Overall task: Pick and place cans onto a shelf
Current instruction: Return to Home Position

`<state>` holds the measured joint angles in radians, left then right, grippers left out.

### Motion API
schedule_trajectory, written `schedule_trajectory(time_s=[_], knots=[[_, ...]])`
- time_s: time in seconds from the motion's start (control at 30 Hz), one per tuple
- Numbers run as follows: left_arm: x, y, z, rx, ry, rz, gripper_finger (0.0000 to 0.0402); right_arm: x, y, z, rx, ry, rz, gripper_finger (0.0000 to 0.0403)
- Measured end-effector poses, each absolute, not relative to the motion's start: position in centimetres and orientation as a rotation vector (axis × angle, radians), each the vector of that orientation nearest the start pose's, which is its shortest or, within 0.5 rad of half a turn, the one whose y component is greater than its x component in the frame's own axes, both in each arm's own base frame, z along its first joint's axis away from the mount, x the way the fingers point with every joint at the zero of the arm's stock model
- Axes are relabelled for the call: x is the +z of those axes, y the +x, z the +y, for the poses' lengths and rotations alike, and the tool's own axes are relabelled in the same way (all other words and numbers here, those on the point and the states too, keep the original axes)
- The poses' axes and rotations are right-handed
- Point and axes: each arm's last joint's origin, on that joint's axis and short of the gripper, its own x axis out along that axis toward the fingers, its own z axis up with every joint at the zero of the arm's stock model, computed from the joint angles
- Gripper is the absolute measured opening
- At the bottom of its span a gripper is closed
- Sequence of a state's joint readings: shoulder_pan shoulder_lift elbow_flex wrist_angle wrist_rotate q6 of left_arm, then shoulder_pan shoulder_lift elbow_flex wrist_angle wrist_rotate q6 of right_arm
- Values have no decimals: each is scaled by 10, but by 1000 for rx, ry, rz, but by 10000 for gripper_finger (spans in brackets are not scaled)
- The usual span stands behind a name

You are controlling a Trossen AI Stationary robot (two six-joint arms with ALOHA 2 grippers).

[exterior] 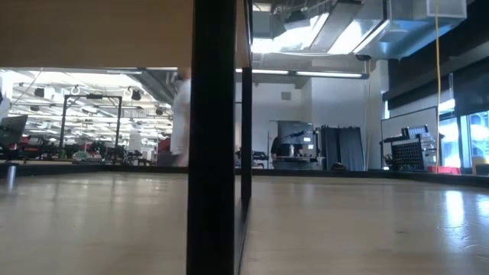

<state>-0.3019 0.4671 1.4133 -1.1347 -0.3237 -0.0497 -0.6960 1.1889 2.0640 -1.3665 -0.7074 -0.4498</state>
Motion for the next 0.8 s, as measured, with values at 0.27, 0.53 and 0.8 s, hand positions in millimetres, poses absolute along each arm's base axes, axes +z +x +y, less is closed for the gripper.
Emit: schedule_trajectory(time_s=[0.27,0.53,0.8], knots=[[430,-14,14,29,6,217,33,502,93,-52,148,-65,397,6],[424,-12,13,30,-2,215,33,453,87,-45,179,-8,328,6],[406,-31,19,2,-30,121,34,397,67,-29,130,46,234,6]])
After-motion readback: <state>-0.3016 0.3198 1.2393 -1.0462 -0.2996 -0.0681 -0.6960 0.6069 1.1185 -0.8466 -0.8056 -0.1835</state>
